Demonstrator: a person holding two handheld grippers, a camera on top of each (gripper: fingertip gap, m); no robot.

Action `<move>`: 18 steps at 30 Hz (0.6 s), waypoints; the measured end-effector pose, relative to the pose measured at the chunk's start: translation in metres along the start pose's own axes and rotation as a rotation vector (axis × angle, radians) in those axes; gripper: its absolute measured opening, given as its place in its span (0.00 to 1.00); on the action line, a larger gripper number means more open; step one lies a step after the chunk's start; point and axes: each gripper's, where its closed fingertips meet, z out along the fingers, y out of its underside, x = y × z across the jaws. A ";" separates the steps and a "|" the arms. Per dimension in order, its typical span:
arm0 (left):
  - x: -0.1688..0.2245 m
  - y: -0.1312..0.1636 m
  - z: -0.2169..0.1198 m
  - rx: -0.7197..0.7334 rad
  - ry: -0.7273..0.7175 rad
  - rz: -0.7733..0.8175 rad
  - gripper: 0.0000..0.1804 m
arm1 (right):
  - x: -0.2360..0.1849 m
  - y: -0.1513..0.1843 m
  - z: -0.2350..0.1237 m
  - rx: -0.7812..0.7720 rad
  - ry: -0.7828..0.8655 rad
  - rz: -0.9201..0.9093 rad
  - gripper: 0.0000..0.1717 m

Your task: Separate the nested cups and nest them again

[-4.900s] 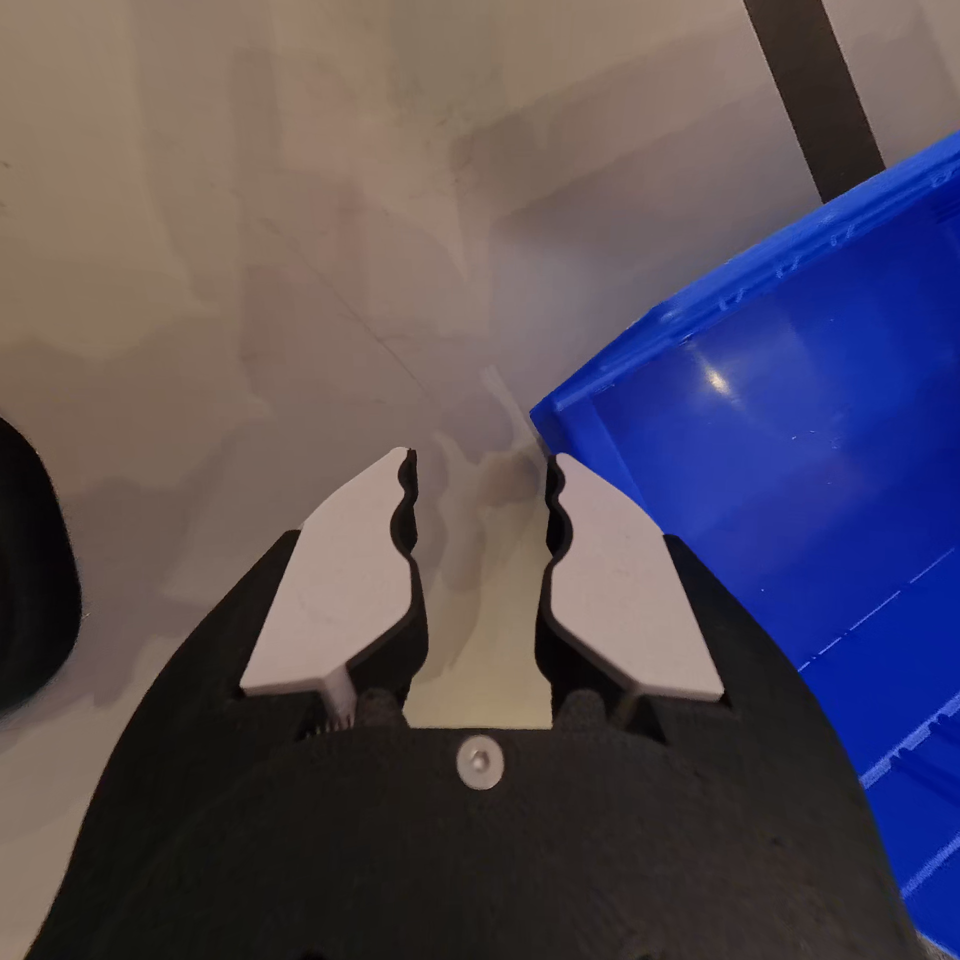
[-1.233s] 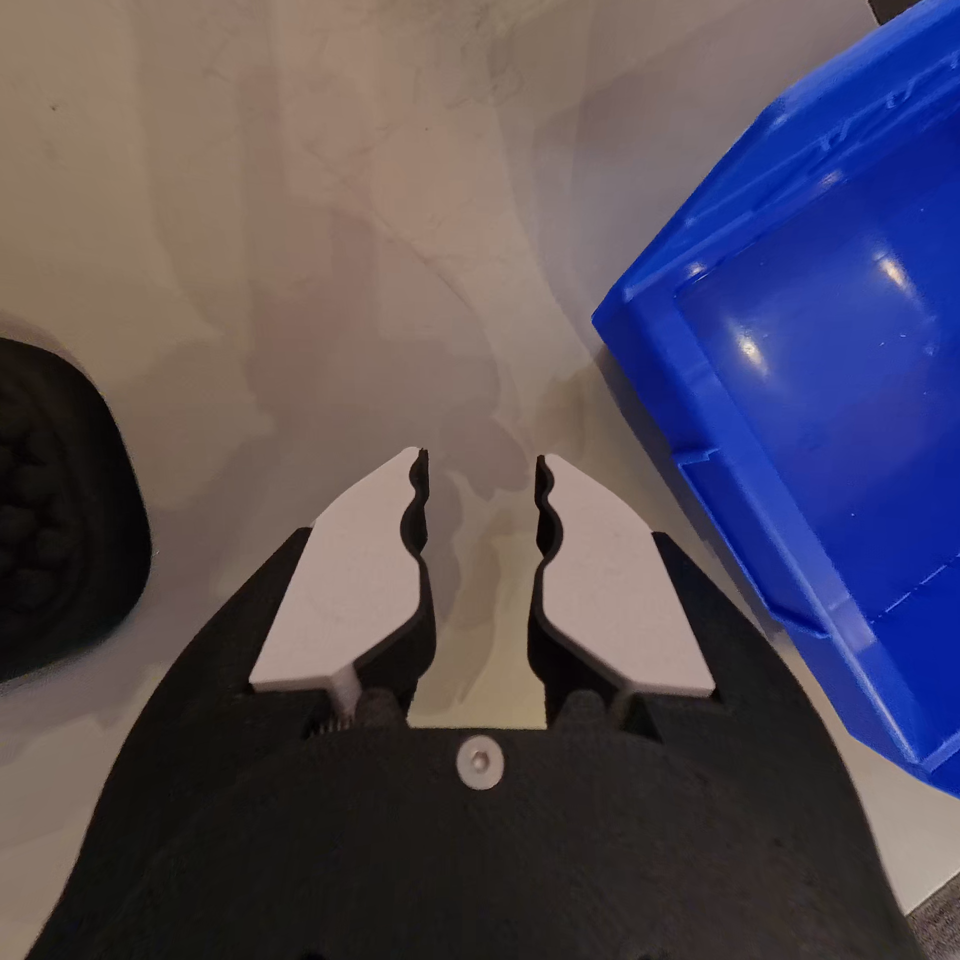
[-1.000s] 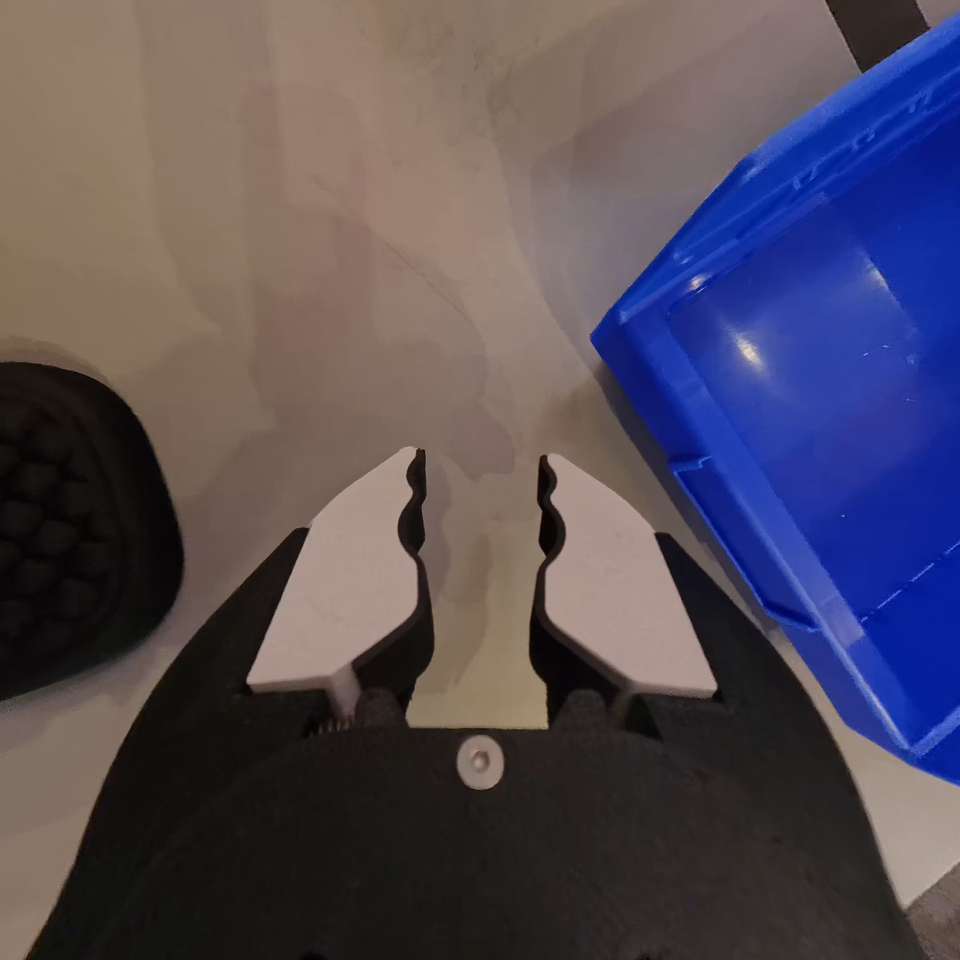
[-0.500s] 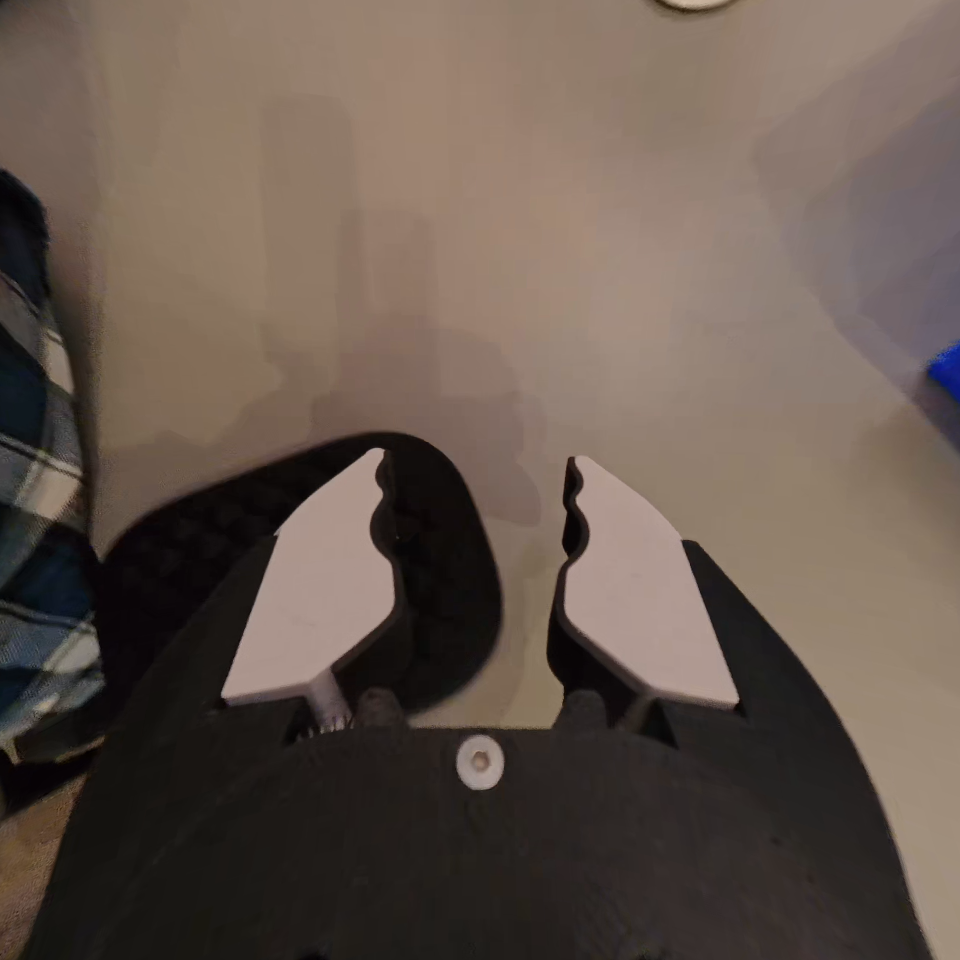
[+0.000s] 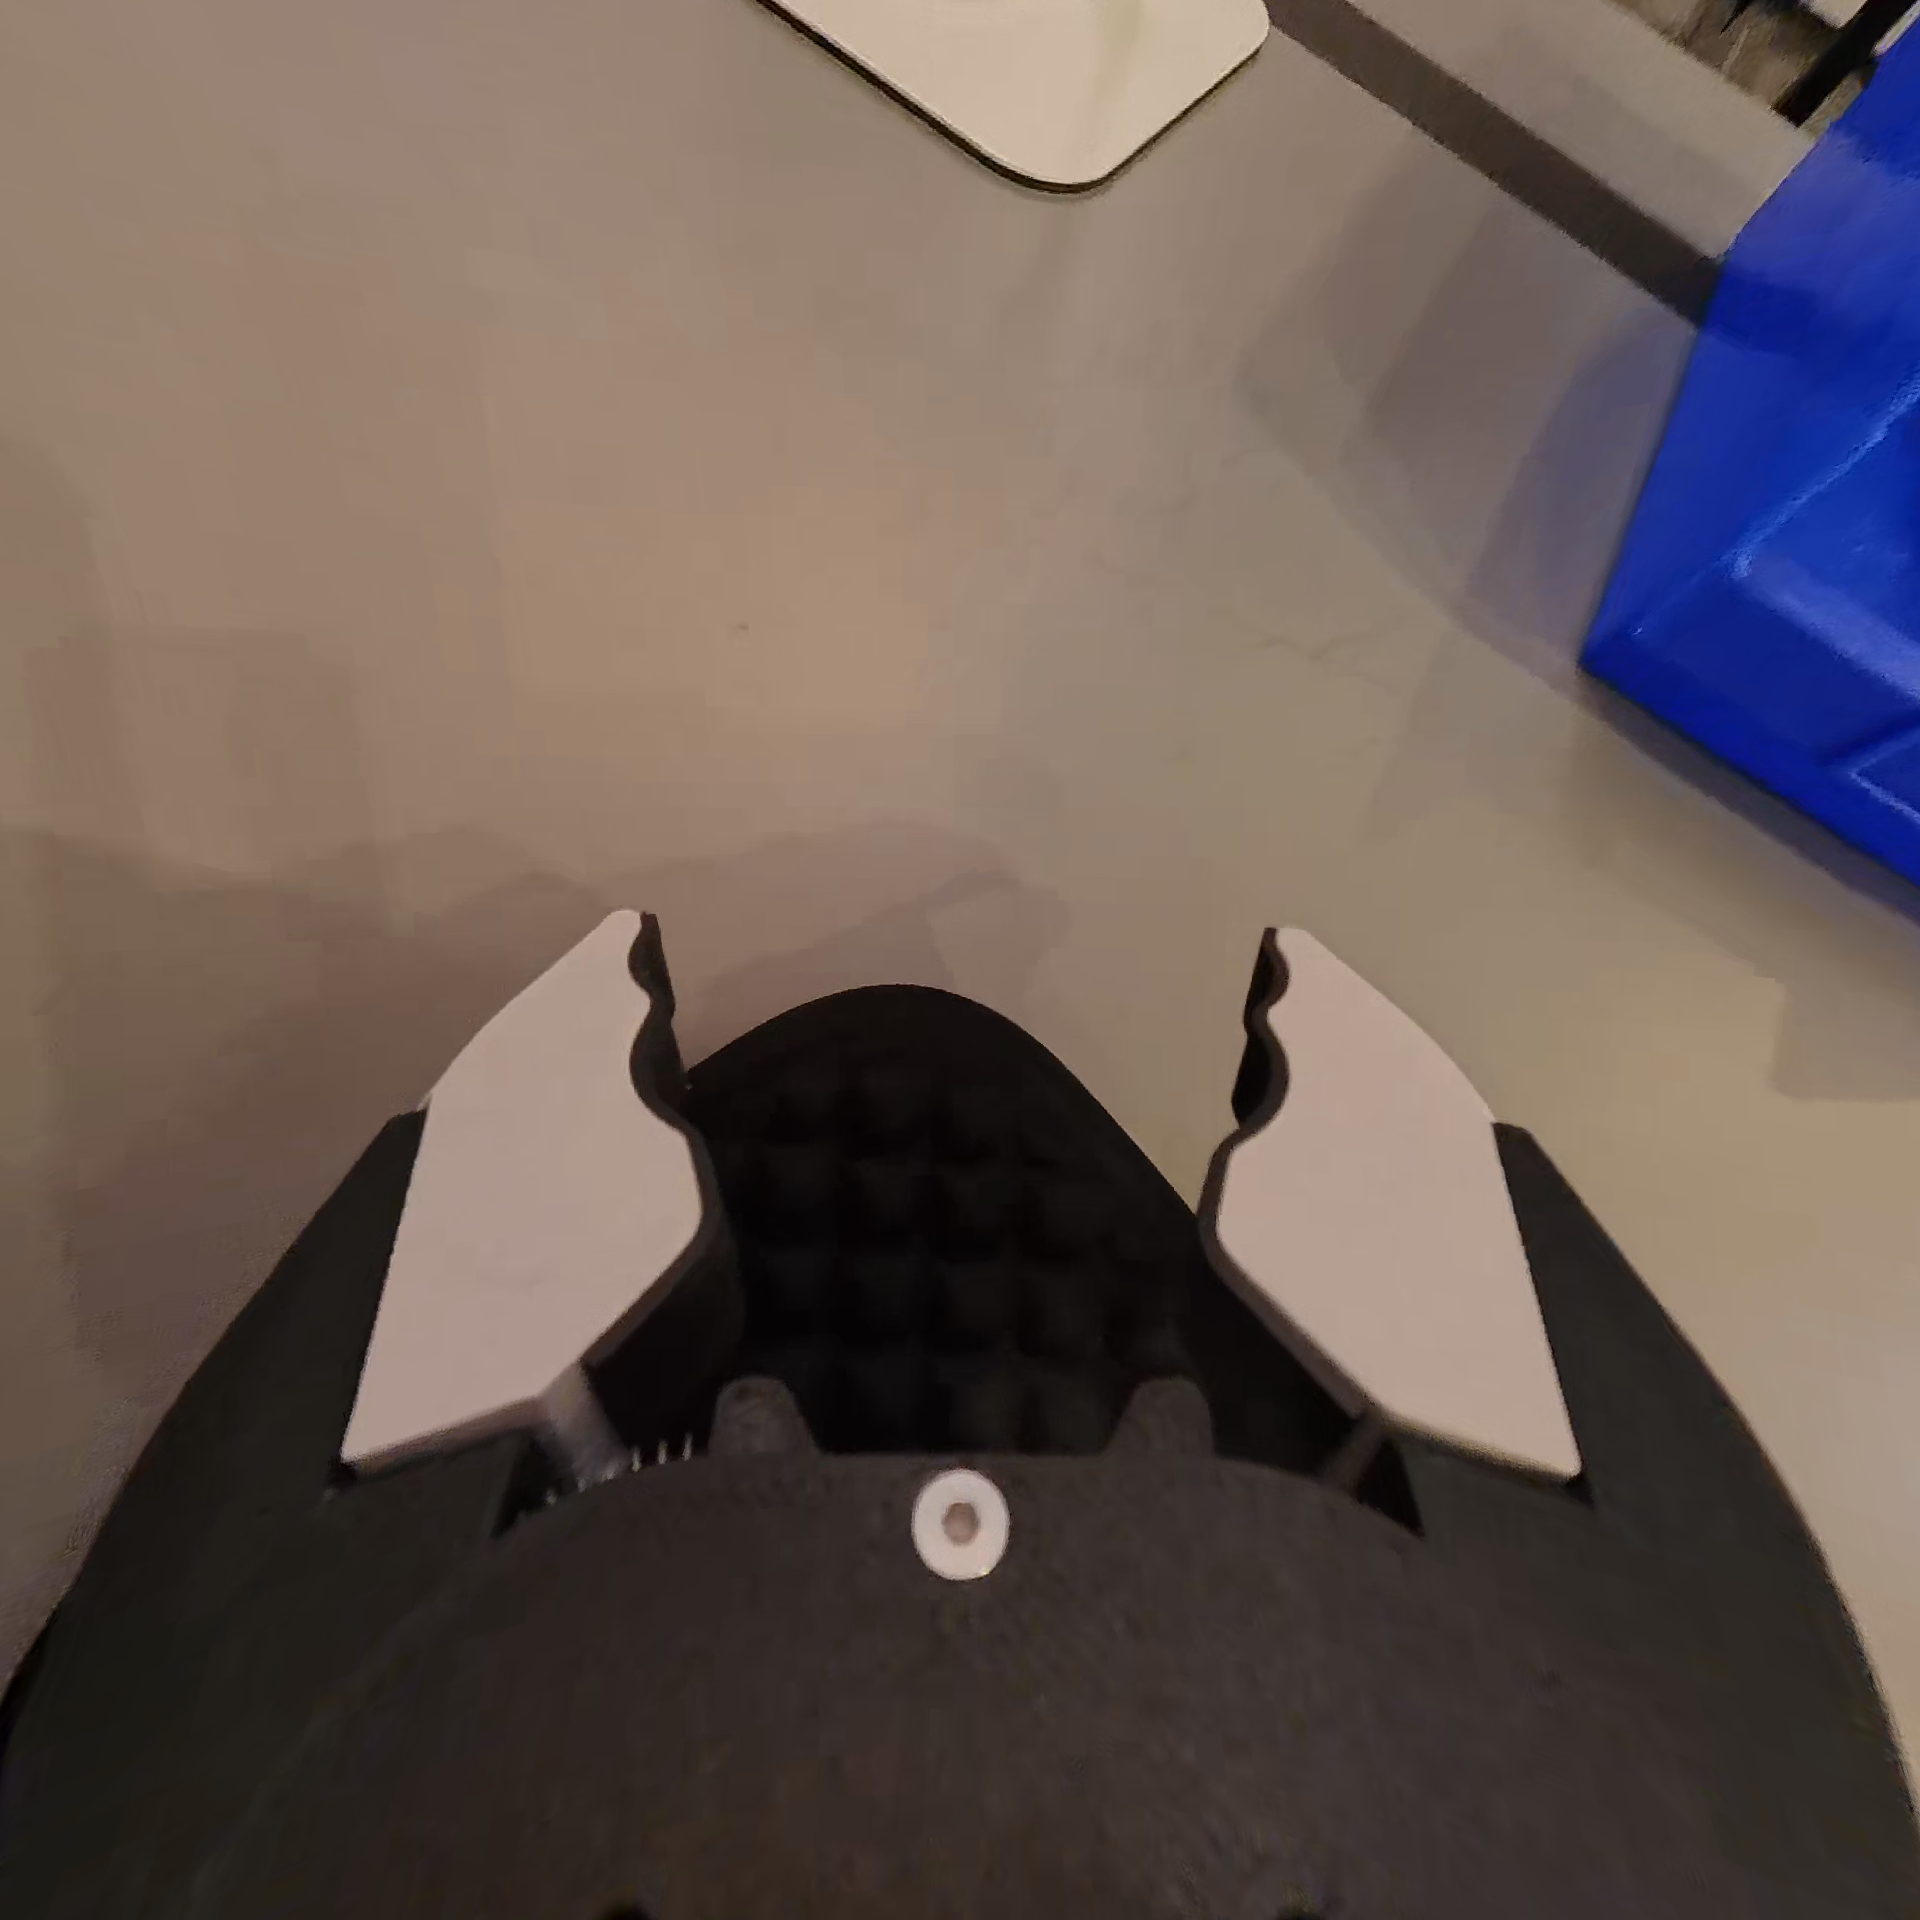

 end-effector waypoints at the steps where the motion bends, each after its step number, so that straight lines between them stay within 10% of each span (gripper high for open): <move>1: -0.003 0.001 0.000 0.001 -0.009 -0.011 0.60 | 0.001 0.000 0.000 0.004 0.013 -0.002 0.61; 18: -0.024 -0.018 -0.009 0.086 0.018 -0.146 0.62 | 0.024 -0.023 0.018 0.068 -0.160 -0.047 0.58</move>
